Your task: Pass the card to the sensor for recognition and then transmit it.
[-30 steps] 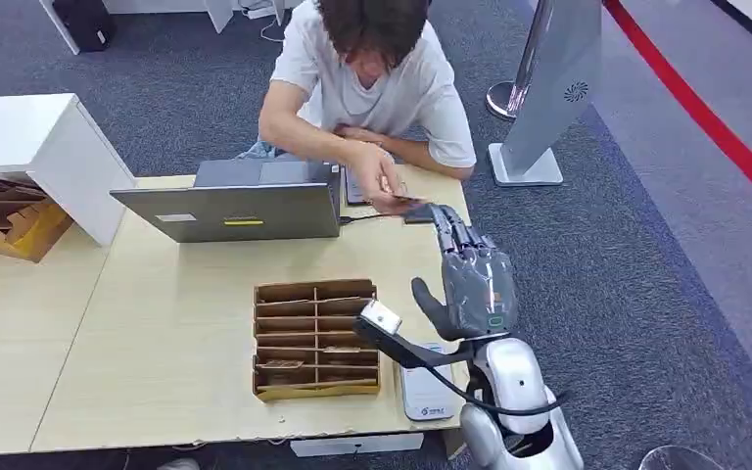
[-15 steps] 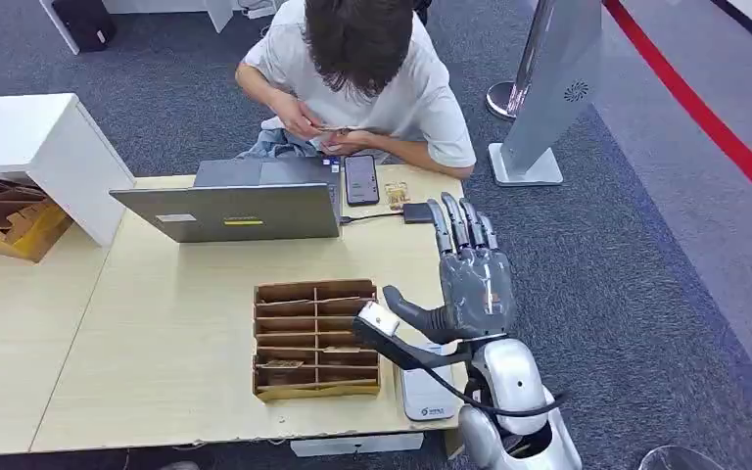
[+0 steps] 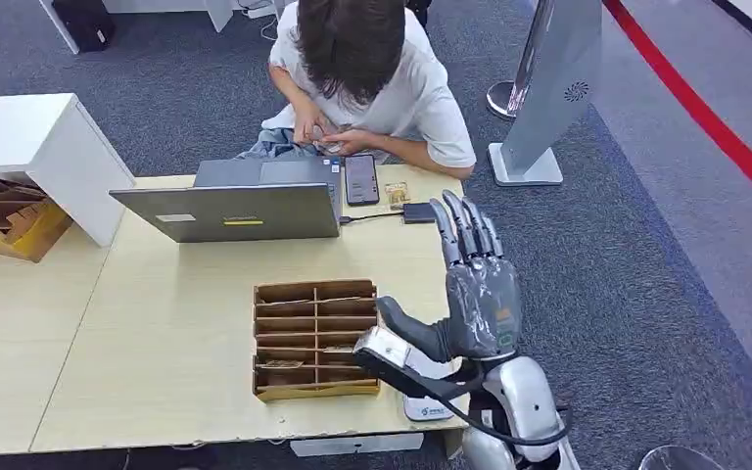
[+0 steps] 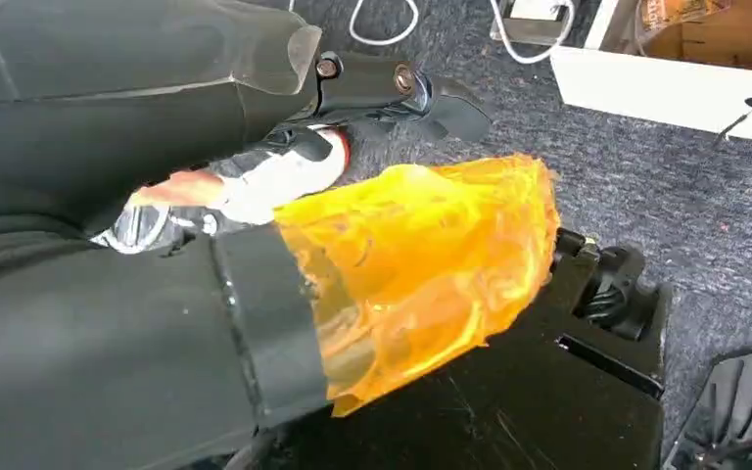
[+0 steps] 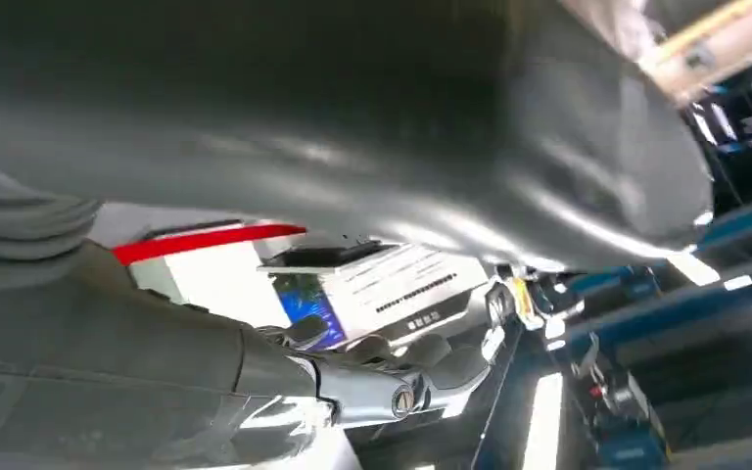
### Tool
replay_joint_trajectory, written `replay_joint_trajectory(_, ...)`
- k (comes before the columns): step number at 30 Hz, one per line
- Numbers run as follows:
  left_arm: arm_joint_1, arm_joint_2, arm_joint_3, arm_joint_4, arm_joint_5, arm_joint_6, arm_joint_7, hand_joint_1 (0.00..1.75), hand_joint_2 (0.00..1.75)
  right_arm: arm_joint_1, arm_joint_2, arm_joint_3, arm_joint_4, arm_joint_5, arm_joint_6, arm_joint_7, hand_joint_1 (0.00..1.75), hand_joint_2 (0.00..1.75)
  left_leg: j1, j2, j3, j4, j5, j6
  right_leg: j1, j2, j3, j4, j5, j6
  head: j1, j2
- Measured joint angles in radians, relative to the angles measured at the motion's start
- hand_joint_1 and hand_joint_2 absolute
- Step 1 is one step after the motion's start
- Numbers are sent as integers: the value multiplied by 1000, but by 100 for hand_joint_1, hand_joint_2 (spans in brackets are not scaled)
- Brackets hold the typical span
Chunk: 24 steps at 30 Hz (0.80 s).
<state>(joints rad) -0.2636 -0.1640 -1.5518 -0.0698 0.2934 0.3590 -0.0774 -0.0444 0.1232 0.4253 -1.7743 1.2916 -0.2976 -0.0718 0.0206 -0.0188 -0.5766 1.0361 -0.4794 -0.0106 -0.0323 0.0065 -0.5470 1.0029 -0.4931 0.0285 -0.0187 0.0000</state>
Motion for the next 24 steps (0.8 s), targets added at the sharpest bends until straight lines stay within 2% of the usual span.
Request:
replay_joint_trajectory(5, 4, 1, 0, 0, 27, 5, 0, 0, 0, 61, -9, -1, -120, -226, 14, -79, 0, 0, 0, 0, 0, 0, 0, 0, 0, 0, 0, 0, 0, 0, 0, 0)
replay_joint_trajectory(9, 12, 1, 0, 3, 55, 14, -4, 0, 0, 127, -13, -14, -212, -482, 113, -167, 0, 0, 0, 0, 0, 0, 0, 0, 0, 0, 0, 0, 0, 0, 0, 0)
replay_joint_trajectory(15, 20, 0, 0, 13, 98, 32, -14, 0, 0, 234, -13, -70, -280, -885, 334, -288, 0, 0, 0, 0, 0, 0, 0, 0, 0, 0, 0, 0, 0, 0, 0, 0)
replay_joint_trajectory(18, 25, 0, 0, 19, 131, 47, -25, 0, 0, 280, -13, -99, -291, -999, 407, -318, 0, 0, 0, 0, 0, 0, 0, 0, 0, 0, 0, 0, 0, 0, 0, 0)
replay_joint_trajectory(24, 38, 0, 0, 32, 180, 71, -47, 0, 0, 349, -13, -123, -292, -1073, 435, -356, 0, 0, 0, 0, 0, 0, 0, 0, 0, 0, 0, 0, 0, 0, 0, 0)
